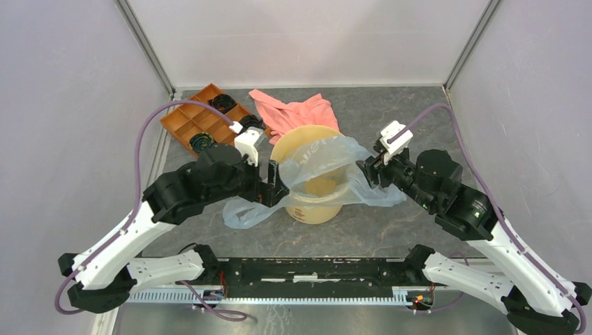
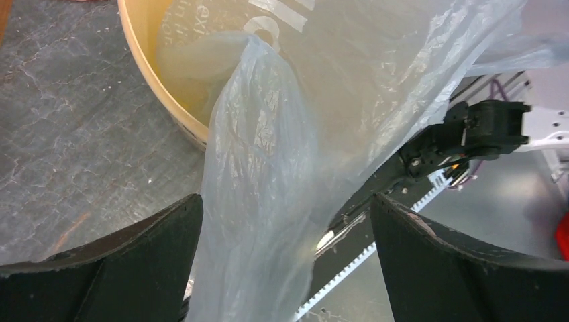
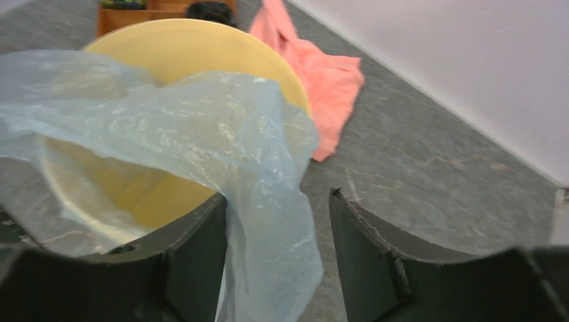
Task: Put the trash bags into the trash bin
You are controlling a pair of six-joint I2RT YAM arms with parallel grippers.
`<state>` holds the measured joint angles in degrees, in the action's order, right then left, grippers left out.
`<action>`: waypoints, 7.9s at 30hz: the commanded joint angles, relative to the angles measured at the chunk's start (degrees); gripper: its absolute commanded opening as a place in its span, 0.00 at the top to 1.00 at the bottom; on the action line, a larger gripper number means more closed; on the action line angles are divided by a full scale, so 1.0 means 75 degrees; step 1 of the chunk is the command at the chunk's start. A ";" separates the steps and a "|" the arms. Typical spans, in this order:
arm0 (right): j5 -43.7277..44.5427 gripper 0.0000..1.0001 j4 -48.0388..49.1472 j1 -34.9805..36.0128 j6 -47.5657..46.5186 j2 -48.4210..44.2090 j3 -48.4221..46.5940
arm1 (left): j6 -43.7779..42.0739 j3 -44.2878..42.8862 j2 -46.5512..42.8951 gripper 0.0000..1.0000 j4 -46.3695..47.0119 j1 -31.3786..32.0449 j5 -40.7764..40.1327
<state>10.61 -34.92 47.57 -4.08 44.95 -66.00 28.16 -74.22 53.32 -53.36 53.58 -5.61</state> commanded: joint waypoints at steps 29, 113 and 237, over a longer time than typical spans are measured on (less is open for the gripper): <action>-0.1971 0.85 0.1955 -0.2252 -0.0135 0.2571 -0.0013 | -0.0415 -0.0760 0.1996 0.98 0.1252 -0.1552 -0.1819; -0.3374 0.54 0.1848 -0.2824 -0.0871 0.2141 0.0337 | -0.0087 -0.0124 0.1916 0.98 0.2562 -0.2670 -0.0827; -0.5802 0.45 0.3921 -0.4887 0.0143 0.2468 0.1991 | 0.0950 0.0507 0.4094 0.98 0.5113 -0.4088 0.2034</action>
<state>-29.87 -12.67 11.09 -4.32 62.22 -51.35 36.18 -70.85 85.12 -16.14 23.22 8.23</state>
